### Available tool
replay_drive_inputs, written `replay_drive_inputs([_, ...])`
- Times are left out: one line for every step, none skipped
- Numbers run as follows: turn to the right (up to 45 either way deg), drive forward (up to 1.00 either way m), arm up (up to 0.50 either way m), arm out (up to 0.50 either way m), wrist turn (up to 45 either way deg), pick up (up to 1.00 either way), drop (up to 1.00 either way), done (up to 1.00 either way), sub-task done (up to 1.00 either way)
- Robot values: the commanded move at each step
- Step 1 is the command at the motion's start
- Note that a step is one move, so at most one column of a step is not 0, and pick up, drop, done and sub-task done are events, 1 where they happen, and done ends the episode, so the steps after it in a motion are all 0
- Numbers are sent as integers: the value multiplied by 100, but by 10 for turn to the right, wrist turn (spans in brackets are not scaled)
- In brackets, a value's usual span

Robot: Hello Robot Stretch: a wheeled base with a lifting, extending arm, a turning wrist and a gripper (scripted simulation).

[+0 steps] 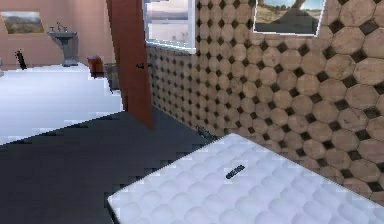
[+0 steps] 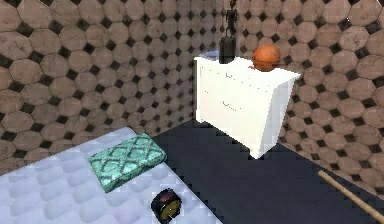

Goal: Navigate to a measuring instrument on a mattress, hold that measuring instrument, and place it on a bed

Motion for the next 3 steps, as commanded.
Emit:
replay_drive_inputs([0, 0, 0, 0, 0, 100, 0, 0, 0])
replay_drive_inputs([0, 0, 10, 0, 0, 0, 0, 0, 0])
replay_drive_inputs([0, 0, 50, 0, 0, 0, 0, 0, 0])
